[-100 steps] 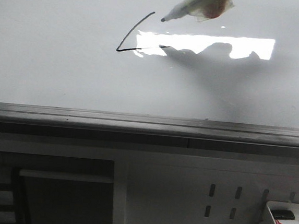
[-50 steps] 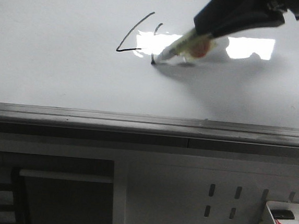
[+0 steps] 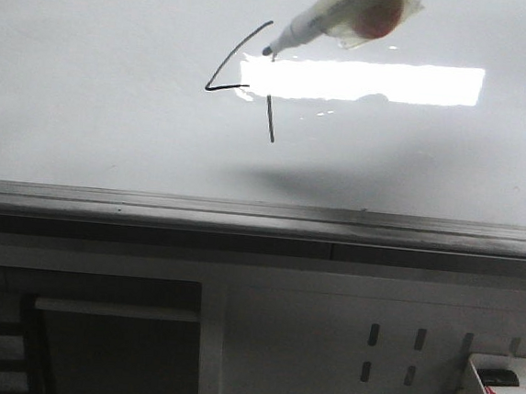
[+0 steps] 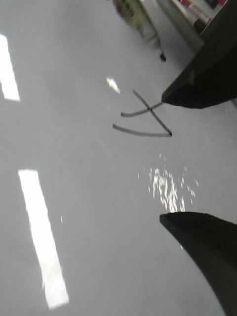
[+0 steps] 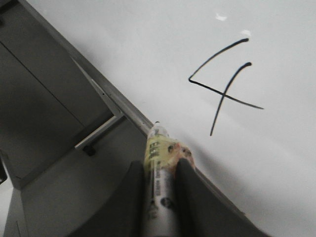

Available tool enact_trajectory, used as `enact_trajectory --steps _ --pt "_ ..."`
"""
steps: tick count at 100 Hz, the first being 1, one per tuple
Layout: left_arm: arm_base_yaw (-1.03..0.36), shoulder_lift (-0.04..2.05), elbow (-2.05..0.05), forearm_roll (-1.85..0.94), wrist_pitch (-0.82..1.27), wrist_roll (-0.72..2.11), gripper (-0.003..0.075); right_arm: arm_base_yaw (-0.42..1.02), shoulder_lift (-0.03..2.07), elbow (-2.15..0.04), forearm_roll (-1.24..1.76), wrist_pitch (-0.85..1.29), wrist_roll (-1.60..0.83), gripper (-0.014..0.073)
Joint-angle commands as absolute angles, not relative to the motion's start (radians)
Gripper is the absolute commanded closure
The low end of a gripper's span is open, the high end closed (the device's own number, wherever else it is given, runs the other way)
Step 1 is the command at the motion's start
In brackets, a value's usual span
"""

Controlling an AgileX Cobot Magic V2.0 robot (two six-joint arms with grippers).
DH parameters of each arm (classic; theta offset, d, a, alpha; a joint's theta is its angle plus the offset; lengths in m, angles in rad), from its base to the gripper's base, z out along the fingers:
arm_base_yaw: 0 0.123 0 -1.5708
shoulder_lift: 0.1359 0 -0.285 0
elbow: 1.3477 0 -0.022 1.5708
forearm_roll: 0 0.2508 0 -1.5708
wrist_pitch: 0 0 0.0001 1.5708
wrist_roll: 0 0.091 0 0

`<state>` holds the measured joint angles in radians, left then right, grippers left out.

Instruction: Write number 4 on whiteboard

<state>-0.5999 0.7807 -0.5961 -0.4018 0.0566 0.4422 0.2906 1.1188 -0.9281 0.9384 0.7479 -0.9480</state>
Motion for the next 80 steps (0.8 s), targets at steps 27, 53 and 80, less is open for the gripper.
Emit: enact_trajectory --steps 27,53,80 --pt "-0.958 1.003 -0.672 -0.256 -0.182 0.436 0.03 0.287 1.095 -1.02 0.992 0.871 -0.945 0.0646" --pt "-0.967 1.132 -0.745 -0.251 -0.182 0.436 0.03 0.287 1.095 -1.02 0.99 0.916 -0.945 0.0646" --pt "-0.967 1.175 -0.756 -0.249 -0.187 0.436 0.03 0.287 1.095 -1.02 0.99 0.916 -0.945 0.0646"
